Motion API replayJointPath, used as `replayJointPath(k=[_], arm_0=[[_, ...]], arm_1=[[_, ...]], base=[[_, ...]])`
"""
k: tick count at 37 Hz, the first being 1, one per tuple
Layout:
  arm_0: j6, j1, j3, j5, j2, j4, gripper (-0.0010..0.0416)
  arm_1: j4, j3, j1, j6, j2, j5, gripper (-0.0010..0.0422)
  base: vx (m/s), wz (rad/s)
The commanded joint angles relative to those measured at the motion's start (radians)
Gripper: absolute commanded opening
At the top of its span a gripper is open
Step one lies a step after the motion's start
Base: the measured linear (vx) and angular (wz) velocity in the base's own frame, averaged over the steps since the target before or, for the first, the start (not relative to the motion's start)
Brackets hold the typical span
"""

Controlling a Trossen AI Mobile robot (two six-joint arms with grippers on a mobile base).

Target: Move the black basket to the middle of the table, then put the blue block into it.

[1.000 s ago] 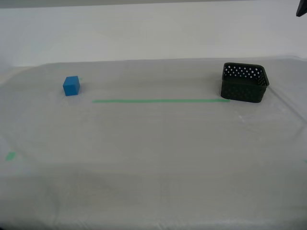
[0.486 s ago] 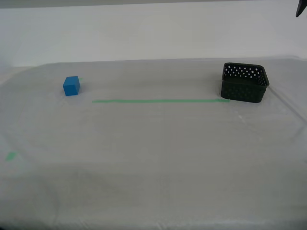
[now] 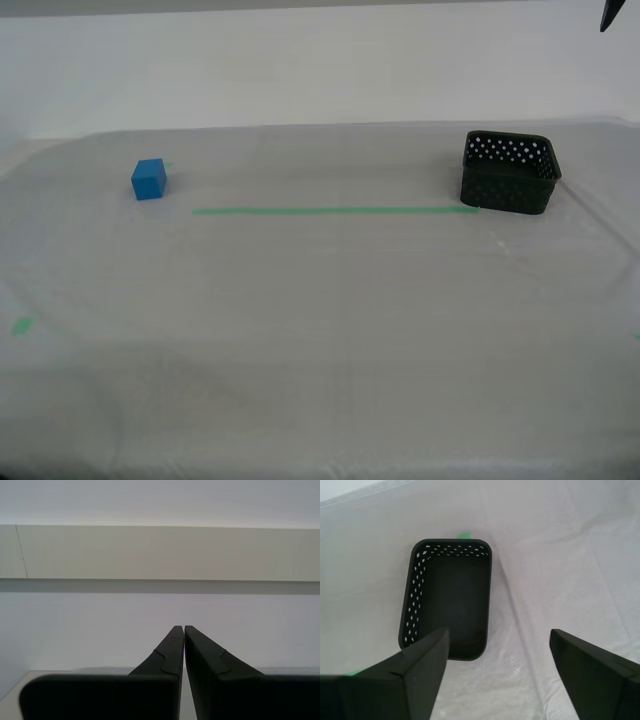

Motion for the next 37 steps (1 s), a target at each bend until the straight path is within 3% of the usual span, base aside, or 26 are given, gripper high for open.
replayJointPath(k=[1, 11, 15, 21, 37], arm_0=[[0.022, 0.000, 0.001, 0.015, 0.000, 0.000, 0.0326], [0.047, -0.002, 0.001, 0.017, 0.000, 0.015, 0.0406], [0.051, -0.001, 0.001, 0.017, 0.000, 0.020, 0.0391], [0.055, -0.005, 0.004, 0.012, 0.027, 0.031, 0.0403], [0.057, -0.005, 0.106, 0.005, 0.215, 0.035, 0.0400]], arm_1=[[0.003, 0.001, 0.000, 0.003, 0.000, -0.001, 0.0000], [0.003, 0.001, 0.000, 0.003, 0.000, -0.001, 0.0000], [0.003, 0.001, 0.000, 0.003, 0.000, -0.001, 0.0000], [0.002, 0.001, 0.000, 0.003, 0.000, -0.001, 0.0000], [0.002, 0.001, 0.000, 0.003, 0.000, -0.001, 0.0000]], base=[[0.000, 0.000], [0.000, 0.000], [0.000, 0.000], [0.000, 0.000], [0.000, 0.000]])
